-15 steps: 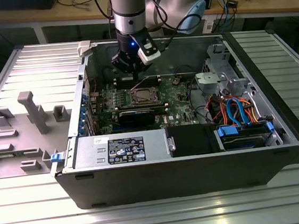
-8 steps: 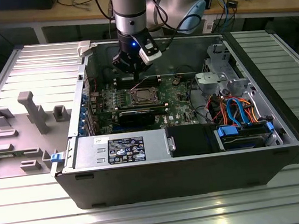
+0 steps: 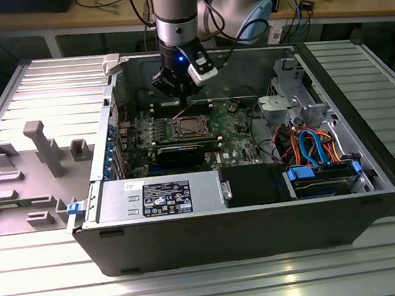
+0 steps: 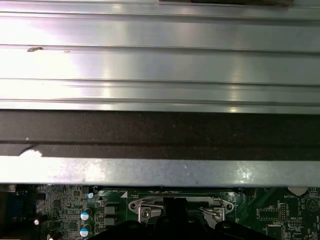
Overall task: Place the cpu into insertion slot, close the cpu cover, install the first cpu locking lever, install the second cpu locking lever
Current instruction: 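Install the first cpu locking lever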
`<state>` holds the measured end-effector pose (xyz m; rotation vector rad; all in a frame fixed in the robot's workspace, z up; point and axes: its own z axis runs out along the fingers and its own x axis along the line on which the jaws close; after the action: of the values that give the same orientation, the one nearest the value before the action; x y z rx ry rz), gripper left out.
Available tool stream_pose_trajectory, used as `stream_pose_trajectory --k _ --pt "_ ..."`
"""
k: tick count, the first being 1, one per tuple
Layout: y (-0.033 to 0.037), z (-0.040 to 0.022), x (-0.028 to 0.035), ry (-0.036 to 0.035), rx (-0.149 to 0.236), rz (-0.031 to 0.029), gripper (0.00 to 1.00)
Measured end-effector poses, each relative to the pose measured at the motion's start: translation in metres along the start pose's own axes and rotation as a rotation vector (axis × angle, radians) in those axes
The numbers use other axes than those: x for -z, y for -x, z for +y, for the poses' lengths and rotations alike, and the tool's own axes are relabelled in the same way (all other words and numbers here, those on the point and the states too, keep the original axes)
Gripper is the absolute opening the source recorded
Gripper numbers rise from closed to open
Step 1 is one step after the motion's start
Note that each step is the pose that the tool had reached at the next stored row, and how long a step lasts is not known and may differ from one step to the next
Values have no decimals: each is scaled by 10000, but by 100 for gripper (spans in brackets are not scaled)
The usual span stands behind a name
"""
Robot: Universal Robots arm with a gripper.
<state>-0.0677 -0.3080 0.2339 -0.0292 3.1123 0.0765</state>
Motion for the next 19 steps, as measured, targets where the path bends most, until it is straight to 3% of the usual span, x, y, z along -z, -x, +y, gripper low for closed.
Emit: stream_pose_trajectory --k 15,19 --pt "1 0 -2 0 -1 0 11" --pt "41 6 -8 0 -1 0 11"
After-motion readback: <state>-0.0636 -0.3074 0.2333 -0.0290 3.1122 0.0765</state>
